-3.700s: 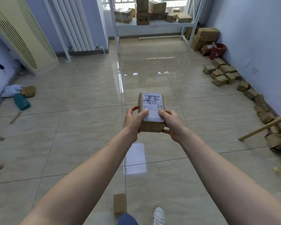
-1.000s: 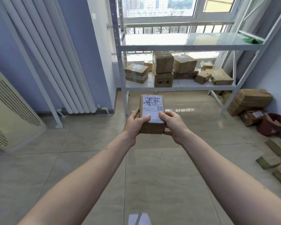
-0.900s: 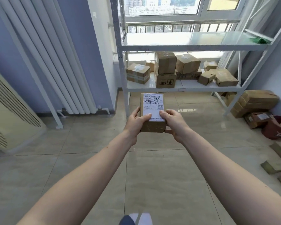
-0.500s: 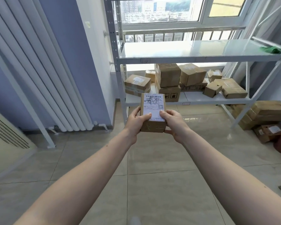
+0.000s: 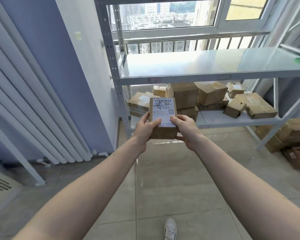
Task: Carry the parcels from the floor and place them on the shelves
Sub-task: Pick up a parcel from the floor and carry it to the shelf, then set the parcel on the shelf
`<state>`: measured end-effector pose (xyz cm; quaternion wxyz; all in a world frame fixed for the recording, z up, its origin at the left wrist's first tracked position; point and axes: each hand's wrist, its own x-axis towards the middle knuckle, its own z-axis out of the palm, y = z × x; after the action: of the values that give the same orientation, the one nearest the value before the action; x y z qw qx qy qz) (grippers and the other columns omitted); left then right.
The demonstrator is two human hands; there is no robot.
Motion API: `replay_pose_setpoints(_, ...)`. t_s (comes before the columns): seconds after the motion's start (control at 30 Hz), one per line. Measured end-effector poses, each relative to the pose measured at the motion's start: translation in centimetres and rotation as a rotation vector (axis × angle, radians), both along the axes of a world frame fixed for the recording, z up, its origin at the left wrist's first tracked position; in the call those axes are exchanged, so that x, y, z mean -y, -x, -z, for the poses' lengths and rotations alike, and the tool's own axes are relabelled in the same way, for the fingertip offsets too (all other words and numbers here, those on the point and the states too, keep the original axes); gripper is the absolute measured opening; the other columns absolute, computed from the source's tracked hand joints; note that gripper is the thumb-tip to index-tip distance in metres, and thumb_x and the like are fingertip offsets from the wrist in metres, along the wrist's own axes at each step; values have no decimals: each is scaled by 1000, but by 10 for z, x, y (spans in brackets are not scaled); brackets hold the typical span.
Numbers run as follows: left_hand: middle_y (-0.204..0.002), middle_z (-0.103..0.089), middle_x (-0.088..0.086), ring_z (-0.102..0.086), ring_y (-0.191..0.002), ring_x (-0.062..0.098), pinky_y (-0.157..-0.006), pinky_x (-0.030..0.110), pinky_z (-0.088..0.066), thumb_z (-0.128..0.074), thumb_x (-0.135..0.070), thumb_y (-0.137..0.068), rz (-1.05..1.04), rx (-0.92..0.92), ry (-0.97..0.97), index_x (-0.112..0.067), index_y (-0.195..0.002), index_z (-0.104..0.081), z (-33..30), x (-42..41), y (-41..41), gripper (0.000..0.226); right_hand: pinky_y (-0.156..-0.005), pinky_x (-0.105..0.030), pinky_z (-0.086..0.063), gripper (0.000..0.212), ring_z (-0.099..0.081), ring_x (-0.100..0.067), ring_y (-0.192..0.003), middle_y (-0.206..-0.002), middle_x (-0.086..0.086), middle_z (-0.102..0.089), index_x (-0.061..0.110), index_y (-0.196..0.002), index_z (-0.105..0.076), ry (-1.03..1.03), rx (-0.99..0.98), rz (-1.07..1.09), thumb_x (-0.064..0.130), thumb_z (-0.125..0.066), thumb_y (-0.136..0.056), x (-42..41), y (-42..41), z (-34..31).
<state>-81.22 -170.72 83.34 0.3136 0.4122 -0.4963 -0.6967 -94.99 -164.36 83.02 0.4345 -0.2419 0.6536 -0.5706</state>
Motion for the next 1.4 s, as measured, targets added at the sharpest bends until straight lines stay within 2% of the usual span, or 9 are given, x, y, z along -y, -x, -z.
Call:
replay_pose_setpoints(0.23, -108, -73, -3, -70, -80, 7, -63, 23, -54, -65, -16, -91, -20, -31, 20, -26, -131, -59, -6, 107, 70, 41, -76, -37, -60, 51, -69, -18, -92, -125, -9, -69, 10, -139, -51, -3, -43, -54, 31, -64, -94, 110, 73, -12)
replay_pose_setpoints(0.33, -112, -73, -2, -71, -96, 19, -79, 40, -59, -68, -21, -85, -46, -20, 58, -29, -133, -58, -9, 147, 96, 50, -64, -29, -57, 39, -68, -14, -84, -116, -8, -70, 10, -131, -56, 5, -49, -85, 27, -62, -96, 151, 98, -20)
replay_pose_setpoints(0.4, -115, -73, 3, -70, -105, 31, -89, 54, -57, -71, -28, -76, -59, -11, 68, -31, -133, -57, -9, 174, 111, 59, -70, -32, -59, 39, -67, -16, -85, -115, -8, -70, 9, -131, -58, 3, -59, -79, 26, -63, -96, 180, 111, -19)
replay_pose_setpoints(0.5, -115, -74, 9, -72, -96, 29, -85, 49, -58, -70, -28, -73, -90, 0, 62, -26, -133, -58, -7, 219, 129, 61, -76, -37, -57, 43, -67, -16, -88, -119, -8, -69, 11, -134, -56, -3, -59, -59, 28, -64, -95, 224, 127, -18)
replay_pose_setpoints(0.67, -121, -70, 10, -70, -90, 21, -58, 24, -56, -66, -18, -88, -58, -16, 66, -19, -138, -55, -6, 300, 160, 51, -62, -30, -53, 49, -65, -14, -85, -125, -11, -66, 8, -135, -52, 13, -73, -14, 28, -67, -93, 299, 154, -22)
replay_pose_setpoints(0.8, -123, -69, 10, -70, -95, 22, -66, 27, -56, -66, -21, -87, -22, -2, 81, -17, -144, -48, -11, 364, 181, 60, -60, -29, -53, 47, -64, -13, -84, -122, -12, -63, 8, -131, -47, 17, -83, 28, 27, -67, -93, 358, 173, -26)
replay_pose_setpoints(0.97, -113, -68, 13, -68, -80, 20, -50, 23, -55, -57, -14, -96, 20, 44, 85, -14, -133, -56, -17, 427, 204, 37, -81, -42, -60, 47, -64, -19, -89, -126, -16, -63, 8, -131, -48, 15, -83, 61, 28, -67, -92, 419, 192, -26)
replay_pose_setpoints(1.07, -119, -67, 15, -69, -84, 20, -56, 22, -56, -57, -15, -96, 20, 83, 117, -10, -133, -55, -12, 458, 218, 37, -87, -44, -60, 49, -66, -24, -99, -128, -16, -63, 7, -134, -49, -7, -94, 65, 27, -65, -93, 446, 202, -23)
replay_pose_setpoints(1.4, -112, -68, 5, -65, -91, 18, -75, 31, -52, -59, -16, -94, -35, 137, 78, -15, -134, -52, -5, 521, 248, 40, -64, -32, -51, 44, -63, -24, -100, -130, -14, -64, 8, -135, -53, -41, -84, 28, 25, -63, -96, 515, 233, -17)
